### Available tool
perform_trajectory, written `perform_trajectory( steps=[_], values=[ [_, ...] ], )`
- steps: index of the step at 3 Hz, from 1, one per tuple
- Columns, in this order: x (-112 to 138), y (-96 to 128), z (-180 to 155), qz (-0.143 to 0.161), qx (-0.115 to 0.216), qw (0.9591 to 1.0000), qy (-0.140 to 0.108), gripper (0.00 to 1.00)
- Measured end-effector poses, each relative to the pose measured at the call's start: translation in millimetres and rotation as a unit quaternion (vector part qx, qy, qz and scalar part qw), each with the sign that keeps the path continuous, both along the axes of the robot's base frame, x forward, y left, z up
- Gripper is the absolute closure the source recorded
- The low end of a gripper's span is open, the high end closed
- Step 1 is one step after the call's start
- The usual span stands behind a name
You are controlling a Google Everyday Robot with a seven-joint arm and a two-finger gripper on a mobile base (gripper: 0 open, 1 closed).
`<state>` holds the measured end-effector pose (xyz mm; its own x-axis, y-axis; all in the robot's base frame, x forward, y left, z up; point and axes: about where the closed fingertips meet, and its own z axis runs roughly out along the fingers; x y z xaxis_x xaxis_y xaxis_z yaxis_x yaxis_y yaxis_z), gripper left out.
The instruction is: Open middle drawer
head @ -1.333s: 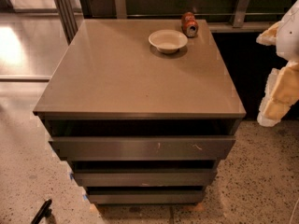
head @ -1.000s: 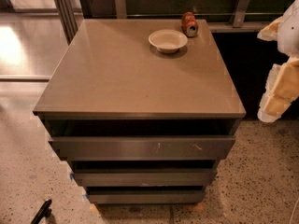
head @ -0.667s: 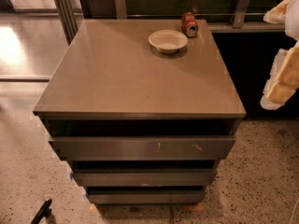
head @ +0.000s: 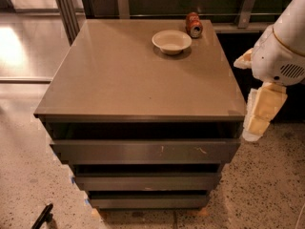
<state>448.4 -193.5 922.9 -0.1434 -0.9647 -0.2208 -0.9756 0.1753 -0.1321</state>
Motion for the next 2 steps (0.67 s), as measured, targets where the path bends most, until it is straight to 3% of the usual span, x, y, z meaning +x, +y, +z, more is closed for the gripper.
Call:
perform_trajectory(
  steps=[1,2],
  values=[
    [-7,-3,-23,0.006,0.001,0.9997,0.022,0.26],
    [-18,-13,-27,0.007,-0.001,0.9997,0.025,0.50]
  ],
)
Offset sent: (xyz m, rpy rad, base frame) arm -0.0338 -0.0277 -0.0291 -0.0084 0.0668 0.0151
